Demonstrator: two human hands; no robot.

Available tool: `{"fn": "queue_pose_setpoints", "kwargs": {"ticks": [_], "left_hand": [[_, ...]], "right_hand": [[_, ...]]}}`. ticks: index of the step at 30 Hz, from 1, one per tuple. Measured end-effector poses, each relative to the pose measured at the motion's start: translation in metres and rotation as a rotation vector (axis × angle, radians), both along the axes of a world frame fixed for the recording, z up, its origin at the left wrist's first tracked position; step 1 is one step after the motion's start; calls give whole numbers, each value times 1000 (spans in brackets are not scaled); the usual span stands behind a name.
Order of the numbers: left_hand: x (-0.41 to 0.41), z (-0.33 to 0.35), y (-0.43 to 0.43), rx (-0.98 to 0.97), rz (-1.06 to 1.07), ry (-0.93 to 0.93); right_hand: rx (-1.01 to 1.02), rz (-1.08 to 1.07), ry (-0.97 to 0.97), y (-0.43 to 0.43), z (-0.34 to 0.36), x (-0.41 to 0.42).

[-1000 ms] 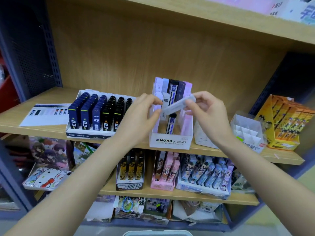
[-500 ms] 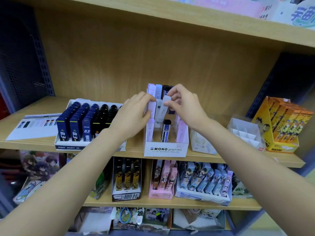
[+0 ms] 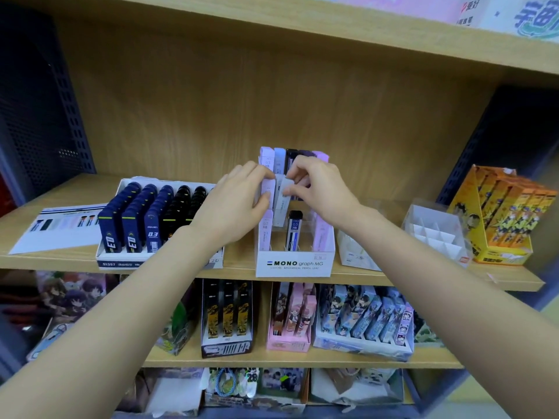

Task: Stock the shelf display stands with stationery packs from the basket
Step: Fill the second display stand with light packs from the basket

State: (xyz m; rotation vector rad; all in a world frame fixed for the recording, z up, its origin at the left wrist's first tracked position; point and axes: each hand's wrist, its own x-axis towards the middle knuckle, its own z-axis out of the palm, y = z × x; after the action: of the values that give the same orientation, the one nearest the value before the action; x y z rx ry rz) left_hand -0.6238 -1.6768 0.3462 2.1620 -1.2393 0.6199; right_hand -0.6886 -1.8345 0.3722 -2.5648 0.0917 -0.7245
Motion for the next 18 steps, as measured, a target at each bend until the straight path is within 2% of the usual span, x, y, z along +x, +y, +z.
{"fn": "queue_pose_setpoints", "kwargs": {"ticks": [3,8,11,15,18], "left_hand": [[0,3,0,32,17,-36],[-3,0,6,74,97,-192],[-16,-8,20,60,114,-310],[-42,-31,40,62,70,-393],[-61,-62,51,23,-15,-401]], "right_hand": [[-82,-25,-64,4,-5,-2],[-428,-102,-109,9,-13,-13],[-438,-129,-190,11,-24,-26],[-482,-126,-415,16,-48,-55],[-510,-79,-393,19,-75,-84]]}}
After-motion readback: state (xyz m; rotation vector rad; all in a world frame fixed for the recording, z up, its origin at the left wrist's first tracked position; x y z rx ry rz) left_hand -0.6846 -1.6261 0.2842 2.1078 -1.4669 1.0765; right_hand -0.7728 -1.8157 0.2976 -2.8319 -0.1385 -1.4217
